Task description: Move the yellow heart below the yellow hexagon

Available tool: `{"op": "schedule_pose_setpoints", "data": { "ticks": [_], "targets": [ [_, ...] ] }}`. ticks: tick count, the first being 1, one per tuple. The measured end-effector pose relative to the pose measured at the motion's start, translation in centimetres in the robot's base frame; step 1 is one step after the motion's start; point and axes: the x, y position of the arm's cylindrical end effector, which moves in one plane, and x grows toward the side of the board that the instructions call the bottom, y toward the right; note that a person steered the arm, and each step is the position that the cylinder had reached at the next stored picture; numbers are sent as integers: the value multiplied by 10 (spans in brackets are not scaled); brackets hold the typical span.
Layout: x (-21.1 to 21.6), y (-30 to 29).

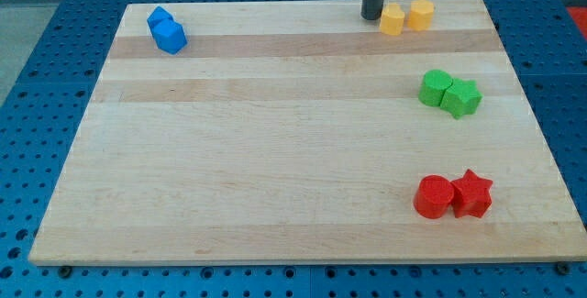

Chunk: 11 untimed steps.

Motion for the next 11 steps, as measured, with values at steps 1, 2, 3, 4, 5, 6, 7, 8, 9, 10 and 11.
{"op": "schedule_pose_setpoints", "data": {
  "ticks": [1, 2, 3, 4, 5, 6, 7, 8, 9, 10, 11],
  "targets": [
    [0, 9],
    [0, 14],
    [-2, 14],
    [-1, 14],
    [7, 15],
    [18, 22],
    [22, 32],
    [22, 32],
    [22, 32],
    [22, 32],
    [28, 32]
  ]
}}
